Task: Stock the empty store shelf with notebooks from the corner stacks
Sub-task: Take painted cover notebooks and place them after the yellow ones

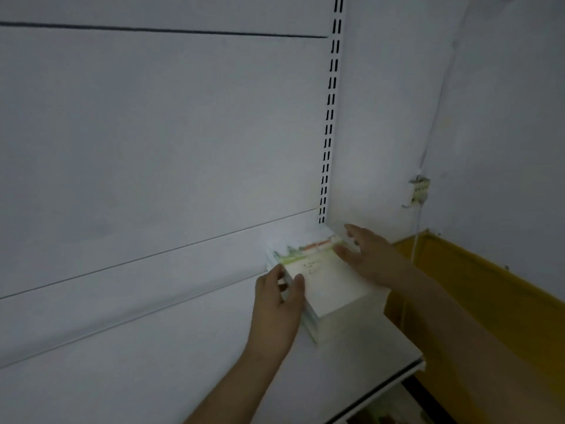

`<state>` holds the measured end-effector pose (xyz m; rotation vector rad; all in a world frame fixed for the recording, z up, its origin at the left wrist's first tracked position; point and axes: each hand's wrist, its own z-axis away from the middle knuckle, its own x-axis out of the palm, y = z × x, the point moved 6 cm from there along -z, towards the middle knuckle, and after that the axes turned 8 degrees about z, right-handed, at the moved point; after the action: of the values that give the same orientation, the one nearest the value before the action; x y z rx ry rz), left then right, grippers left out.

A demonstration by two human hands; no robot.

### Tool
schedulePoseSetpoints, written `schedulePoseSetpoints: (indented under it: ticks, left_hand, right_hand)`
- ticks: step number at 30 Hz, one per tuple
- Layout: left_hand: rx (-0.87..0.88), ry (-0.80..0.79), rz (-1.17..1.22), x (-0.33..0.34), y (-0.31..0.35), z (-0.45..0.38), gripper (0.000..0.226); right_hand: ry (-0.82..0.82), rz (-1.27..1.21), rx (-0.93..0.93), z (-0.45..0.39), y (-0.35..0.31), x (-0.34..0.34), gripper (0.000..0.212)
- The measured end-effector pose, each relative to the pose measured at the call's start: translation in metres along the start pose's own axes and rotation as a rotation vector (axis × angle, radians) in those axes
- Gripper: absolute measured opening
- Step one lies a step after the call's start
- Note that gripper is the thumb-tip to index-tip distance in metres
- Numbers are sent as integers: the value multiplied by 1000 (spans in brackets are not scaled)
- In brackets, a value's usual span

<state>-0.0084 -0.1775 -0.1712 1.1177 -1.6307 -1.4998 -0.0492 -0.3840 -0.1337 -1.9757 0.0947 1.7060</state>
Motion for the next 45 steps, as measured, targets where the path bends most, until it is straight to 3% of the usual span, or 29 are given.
schedulePoseSetpoints:
  ticks: [5,8,13,21,26,37,40,42,45]
  left_hand:
    - [-89,171,65,19,-13,-4,21]
    - [-81,194,53,22,-18,2,38]
    - [5,110,-78,20,-18,4,61]
    - [23,-9,-224,14,-7,6,59]
    - [61,-95,-362,21,-11,9,73]
    - [71,-79,-533,30,-3,15,81]
    - [30,-25,-475,31,15,10,85]
    - [51,-47,-369,32,33,9,70]
    - [76,-109,24,41,61,14,48]
  right_hand:
    - [-89,-143,-33,-5,4,17,63]
    - [-117,-147,-22,-6,9,18,59]
    - [-125,-203,-10,-6,14,20,48]
    - [-128,-161,68,2,45,1,41]
    - [-106,-389,124,13,67,-10,36]
    - [-85,-768,241,21,79,-16,29]
    - [-34,-880,219,23,72,-22,25]
    - [5,-946,214,24,67,-27,24]
    - [14,-1052,188,25,53,-28,21]
